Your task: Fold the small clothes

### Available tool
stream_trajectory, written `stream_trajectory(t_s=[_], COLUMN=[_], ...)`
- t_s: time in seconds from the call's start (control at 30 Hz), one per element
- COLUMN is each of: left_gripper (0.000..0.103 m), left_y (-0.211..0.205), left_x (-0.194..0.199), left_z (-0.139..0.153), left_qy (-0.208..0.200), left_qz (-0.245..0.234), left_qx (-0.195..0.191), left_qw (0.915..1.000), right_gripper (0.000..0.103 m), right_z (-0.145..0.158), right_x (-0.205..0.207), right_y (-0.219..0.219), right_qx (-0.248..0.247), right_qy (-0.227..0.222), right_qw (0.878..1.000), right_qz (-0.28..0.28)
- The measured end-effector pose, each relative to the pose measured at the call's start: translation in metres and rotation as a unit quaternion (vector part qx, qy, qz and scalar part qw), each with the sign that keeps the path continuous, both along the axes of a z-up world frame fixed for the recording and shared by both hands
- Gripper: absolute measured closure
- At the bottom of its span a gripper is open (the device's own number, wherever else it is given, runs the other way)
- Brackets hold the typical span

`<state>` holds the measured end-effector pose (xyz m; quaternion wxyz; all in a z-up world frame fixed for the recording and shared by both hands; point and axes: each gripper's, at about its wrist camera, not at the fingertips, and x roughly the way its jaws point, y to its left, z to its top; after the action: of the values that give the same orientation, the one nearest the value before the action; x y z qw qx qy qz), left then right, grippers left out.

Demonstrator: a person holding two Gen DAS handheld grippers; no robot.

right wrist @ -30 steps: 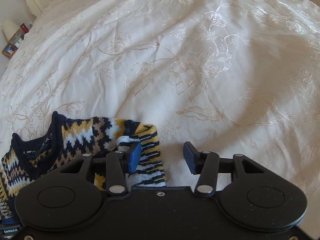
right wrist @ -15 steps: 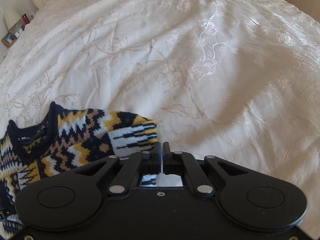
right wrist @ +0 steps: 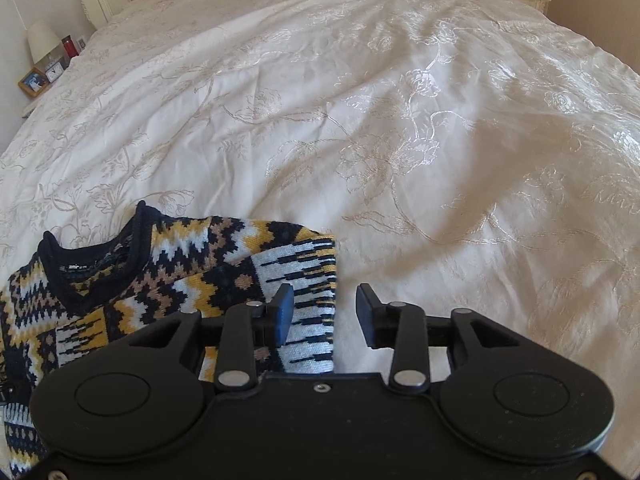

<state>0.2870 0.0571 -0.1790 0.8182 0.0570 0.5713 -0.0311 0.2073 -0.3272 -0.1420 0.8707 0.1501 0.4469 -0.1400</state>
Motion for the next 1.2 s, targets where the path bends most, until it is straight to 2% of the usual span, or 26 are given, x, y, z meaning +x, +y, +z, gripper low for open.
stream_trajectory(t_s=[0.17,0.37,0.47,0.57,0.73,0.8,0.87,0.9,0.93,0.97,1.03,1.2], left_gripper=[0.025,0.025,0.025,0.025,0.026,0.032,0.05,0.055,0.067,0.083,0.098,0.1], left_y=[-0.003,-0.012,-0.02,-0.022,-0.026,-0.024,-0.023,-0.022,-0.021,-0.02,-0.016,-0.001], left_x=[0.0,-0.031,-0.038,-0.029,0.0,0.008,0.011,0.011,0.01,0.01,0.008,-0.001], left_z=[0.014,0.039,0.04,0.035,0.009,0.006,0.009,0.01,0.012,0.013,0.016,0.034], left_qy=[-0.005,-0.052,-0.07,-0.058,-0.022,-0.016,-0.019,-0.021,-0.021,-0.02,-0.017,-0.032], left_qz=[-0.001,-0.078,-0.087,-0.078,-0.049,-0.041,-0.03,-0.022,-0.013,-0.006,0.004,0.027], left_qx=[0.008,0.006,0.021,0.014,0.006,-0.016,-0.029,-0.026,-0.021,-0.019,-0.014,-0.031], left_qw=[1.0,0.9955,0.9935,0.9952,0.9986,0.9989,0.999,0.9992,0.9995,0.9996,0.9997,0.9986], right_gripper=[0.056,0.056,0.056,0.056,0.056,0.056,0.056,0.056,0.056,0.056,0.056,0.056], right_z=[0.002,0.004,0.005,0.007,0.009,0.01,0.009,0.009,0.009,0.008,0.007,0.006], right_x=[-0.006,-0.015,-0.019,-0.019,-0.016,-0.015,-0.015,-0.015,-0.015,-0.015,-0.017,-0.022], right_y=[0.013,0.021,0.025,0.028,0.032,0.033,0.036,0.037,0.038,0.039,0.04,0.043], right_qx=[0.003,0.019,0.02,0.017,0.018,0.019,0.018,0.015,0.014,0.015,0.02,0.024], right_qy=[0.001,-0.002,-0.003,-0.003,-0.003,-0.003,-0.002,-0.001,0.0,0.002,0.004,0.008], right_qw=[1.0,1.0,1.0,1.0,0.999,0.999,0.999,0.999,0.999,0.999,0.999,0.999], right_qz=[0.012,0.015,0.019,0.024,0.029,0.03,0.035,0.036,0.037,0.038,0.035,0.033])
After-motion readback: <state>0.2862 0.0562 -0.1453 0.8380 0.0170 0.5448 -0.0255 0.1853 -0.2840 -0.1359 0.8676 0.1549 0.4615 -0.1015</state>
